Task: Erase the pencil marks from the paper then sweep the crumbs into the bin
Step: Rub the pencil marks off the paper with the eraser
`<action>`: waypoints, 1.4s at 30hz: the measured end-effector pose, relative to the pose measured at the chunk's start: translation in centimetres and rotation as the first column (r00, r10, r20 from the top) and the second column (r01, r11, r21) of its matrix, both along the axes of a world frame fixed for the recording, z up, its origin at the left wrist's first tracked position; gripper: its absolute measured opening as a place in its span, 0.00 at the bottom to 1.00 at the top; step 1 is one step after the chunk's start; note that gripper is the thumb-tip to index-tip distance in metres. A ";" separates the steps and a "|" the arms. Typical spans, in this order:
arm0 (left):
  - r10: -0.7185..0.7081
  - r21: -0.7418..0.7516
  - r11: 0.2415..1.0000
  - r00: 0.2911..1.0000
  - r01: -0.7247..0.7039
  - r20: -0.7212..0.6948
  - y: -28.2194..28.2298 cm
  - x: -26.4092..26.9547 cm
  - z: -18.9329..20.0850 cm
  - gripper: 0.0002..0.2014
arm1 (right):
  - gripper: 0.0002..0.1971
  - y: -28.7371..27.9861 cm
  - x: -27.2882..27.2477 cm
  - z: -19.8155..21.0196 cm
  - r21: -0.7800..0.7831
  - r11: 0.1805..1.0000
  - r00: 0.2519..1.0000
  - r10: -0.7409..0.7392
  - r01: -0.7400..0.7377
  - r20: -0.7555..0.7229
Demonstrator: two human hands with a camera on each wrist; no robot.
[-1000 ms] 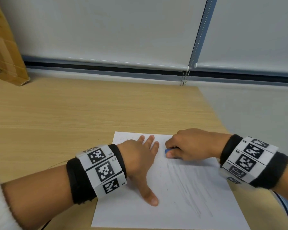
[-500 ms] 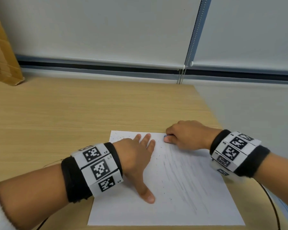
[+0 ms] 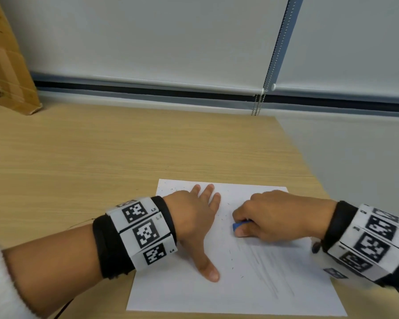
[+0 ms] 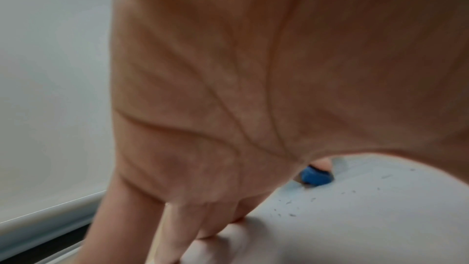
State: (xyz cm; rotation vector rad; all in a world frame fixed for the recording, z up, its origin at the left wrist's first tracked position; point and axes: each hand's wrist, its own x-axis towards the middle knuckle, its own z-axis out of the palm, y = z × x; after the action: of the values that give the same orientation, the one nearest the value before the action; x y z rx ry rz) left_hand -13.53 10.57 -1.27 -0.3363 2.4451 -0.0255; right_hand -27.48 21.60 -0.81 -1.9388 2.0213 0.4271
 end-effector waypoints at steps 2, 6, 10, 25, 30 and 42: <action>0.002 -0.002 1.000 1.000 -0.002 -0.001 0.0 0.0 0.0 0.73 | 0.19 -0.9 -0.5 0.4 -0.041 0.999 0.998 -0.022 0.020 -0.060; 0.007 0.000 1.000 1.000 -0.007 0.001 0.0 0.0 0.0 0.73 | 0.17 -1.1 -1.0 -0.2 -0.131 0.990 0.994 -0.058 0.046 -0.090; 0.010 0.002 1.000 1.000 -0.010 -0.003 0.0 0.0 -0.1 0.73 | 0.16 0.6 0.5 0.0 -0.038 0.996 0.996 0.076 -0.078 -0.053; 0.022 0.001 1.000 1.000 -0.022 0.011 0.0 0.0 0.0 0.73 | 0.16 0.1 1.0 0.2 -0.181 0.972 0.973 0.115 -0.152 -0.201; 0.026 0.001 1.000 0.999 -0.026 0.022 0.1 -0.1 0.0 0.73 | 0.14 2.9 1.5 0.5 -0.013 0.979 0.976 0.203 -0.204 -0.074; 0.026 -0.007 1.000 0.999 -0.026 0.036 0.3 -0.1 0.4 0.72 | 0.14 3.5 2.4 0.5 -0.028 0.969 0.967 0.244 -0.246 -0.074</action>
State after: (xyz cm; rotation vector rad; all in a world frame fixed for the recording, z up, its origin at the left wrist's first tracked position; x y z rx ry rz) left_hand -13.64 10.84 -0.87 -0.3677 2.4046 -0.0285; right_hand -25.06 25.09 -0.35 -2.2368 1.8465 0.5247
